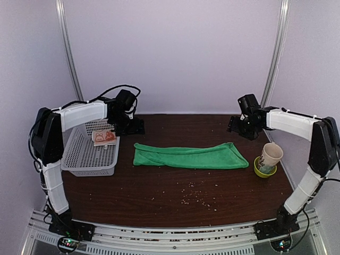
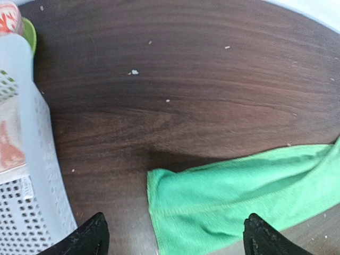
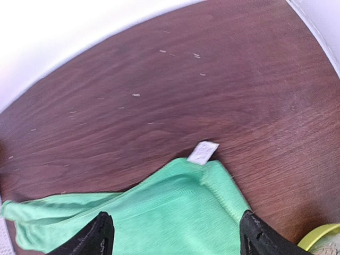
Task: Roll the towels
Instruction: Fold the towel at the center of the board, then move the towel to the center of the board.
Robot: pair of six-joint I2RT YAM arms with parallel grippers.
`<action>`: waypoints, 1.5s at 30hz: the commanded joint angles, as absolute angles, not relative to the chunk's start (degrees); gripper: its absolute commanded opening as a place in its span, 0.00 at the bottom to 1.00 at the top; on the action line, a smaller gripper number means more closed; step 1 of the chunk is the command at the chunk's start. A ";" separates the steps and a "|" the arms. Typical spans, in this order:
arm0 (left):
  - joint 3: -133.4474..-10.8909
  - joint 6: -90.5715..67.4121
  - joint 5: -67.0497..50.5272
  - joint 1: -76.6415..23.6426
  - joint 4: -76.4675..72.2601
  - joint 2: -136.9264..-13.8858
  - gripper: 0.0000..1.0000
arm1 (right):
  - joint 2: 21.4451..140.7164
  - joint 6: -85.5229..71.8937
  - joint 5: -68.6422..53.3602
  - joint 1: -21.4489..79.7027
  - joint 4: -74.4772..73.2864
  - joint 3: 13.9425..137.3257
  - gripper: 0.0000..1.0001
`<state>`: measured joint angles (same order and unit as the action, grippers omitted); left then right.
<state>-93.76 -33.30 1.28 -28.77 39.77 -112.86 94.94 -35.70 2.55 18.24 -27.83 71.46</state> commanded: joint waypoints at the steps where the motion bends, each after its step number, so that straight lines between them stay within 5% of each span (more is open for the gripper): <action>1: -90.84 -31.92 5.88 -34.60 40.33 -104.07 0.90 | 89.25 -31.27 2.23 24.47 -27.92 68.85 0.79; 8: -83.00 -33.56 5.56 -42.24 36.46 -105.04 0.71 | 91.54 -32.31 1.16 32.85 -24.57 63.06 0.61; 17: -85.67 -31.92 9.07 -43.86 32.51 -112.03 0.74 | 102.50 -34.75 2.11 33.66 -24.96 67.12 0.51; 35: -81.89 -33.85 8.73 -43.88 32.73 -110.86 0.74 | 91.72 -48.03 -2.30 42.59 -22.12 47.68 0.51; 45: -83.66 -18.73 10.25 -52.12 27.48 -109.32 0.75 | 75.45 -45.37 13.48 45.32 -32.89 52.44 0.54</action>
